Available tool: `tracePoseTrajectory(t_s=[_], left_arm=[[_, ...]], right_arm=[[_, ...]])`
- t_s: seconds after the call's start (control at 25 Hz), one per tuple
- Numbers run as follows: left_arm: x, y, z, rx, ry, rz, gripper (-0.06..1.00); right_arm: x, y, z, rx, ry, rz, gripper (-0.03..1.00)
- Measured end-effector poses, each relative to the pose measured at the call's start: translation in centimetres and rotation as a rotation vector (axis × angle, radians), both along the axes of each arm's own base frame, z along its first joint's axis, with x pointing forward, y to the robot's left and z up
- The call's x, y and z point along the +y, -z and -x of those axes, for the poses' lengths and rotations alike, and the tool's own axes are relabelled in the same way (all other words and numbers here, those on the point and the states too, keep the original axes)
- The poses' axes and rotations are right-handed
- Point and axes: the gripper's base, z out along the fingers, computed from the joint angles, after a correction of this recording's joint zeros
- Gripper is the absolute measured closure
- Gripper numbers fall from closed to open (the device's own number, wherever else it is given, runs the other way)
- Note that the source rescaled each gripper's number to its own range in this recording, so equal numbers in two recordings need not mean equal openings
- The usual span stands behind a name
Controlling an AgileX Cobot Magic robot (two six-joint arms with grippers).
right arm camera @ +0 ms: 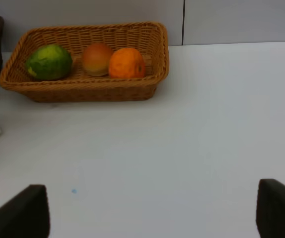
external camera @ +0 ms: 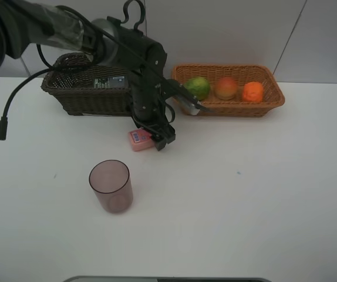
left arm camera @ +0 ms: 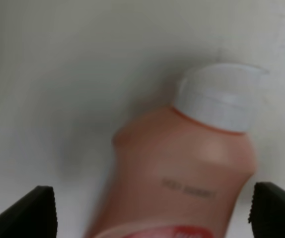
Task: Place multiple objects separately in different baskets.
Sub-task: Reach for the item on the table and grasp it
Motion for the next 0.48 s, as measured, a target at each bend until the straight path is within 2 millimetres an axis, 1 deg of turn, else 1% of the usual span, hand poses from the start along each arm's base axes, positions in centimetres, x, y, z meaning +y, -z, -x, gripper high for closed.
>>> tracePoseTrajectory(t_s=[0.04,0.4,0.48], left_arm=[[-0.07,0.28,0.01,0.001,0.002,0.000,-0.06],[-0.12,0.33,0.00,0.001,0.000,0.006,-0.05],[-0.16,0.33,0.04,0.002,-0.001,0.007,-0.02]], right_arm=[[0.00,0.00,0.00,0.000,0.000,0.000,0.19],[0.00,0.00,0.00,0.000,0.000,0.000,0.19],[0.00,0.00,0.00,0.000,0.000,0.000,0.19]])
